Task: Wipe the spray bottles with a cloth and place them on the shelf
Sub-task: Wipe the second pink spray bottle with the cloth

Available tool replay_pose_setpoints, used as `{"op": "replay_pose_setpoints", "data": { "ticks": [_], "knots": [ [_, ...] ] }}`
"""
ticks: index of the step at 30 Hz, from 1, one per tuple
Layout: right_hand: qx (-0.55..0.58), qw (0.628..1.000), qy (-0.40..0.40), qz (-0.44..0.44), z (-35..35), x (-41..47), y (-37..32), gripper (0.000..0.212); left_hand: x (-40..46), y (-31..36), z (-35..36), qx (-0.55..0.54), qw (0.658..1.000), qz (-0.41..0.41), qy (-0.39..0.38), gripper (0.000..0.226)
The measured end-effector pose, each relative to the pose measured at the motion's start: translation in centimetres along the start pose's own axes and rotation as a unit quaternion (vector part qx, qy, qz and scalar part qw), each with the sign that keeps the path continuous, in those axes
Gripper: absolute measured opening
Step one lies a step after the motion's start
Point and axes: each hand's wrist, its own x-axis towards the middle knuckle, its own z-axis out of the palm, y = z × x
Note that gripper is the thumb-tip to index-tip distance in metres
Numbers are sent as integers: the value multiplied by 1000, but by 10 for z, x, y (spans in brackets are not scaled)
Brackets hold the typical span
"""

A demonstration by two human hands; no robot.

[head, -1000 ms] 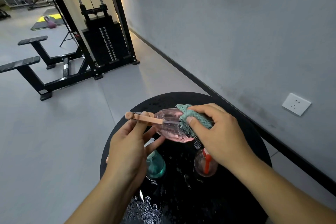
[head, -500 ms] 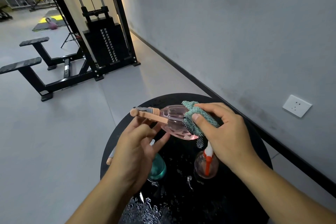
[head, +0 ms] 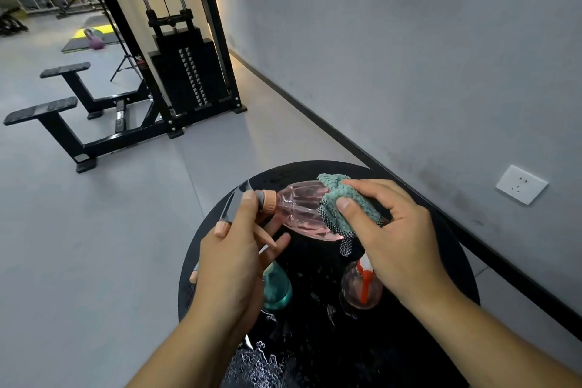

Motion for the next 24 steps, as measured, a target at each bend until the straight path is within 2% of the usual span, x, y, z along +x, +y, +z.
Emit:
{"op": "replay_pose_setpoints", "data": {
  "ticks": [8, 13, 20, 24],
  "knots": [
    [-86, 995, -28, -29, 1, -1, 9, 26, 2, 4, 0, -35, 999, -40, 2, 25],
    [-123, 991, -33, -44, 3, 1, 7, 28, 5, 1, -3, -9, 1000, 7, 14, 22],
    [-190, 977, -66, -76, 11, 2, -3, 32, 0, -5, 2, 40, 998, 38, -15, 22],
    [-195, 978, -63, -39, 1, 8, 3, 29, 4, -3, -2, 47, 998, 43, -14, 20]
  ]
}}
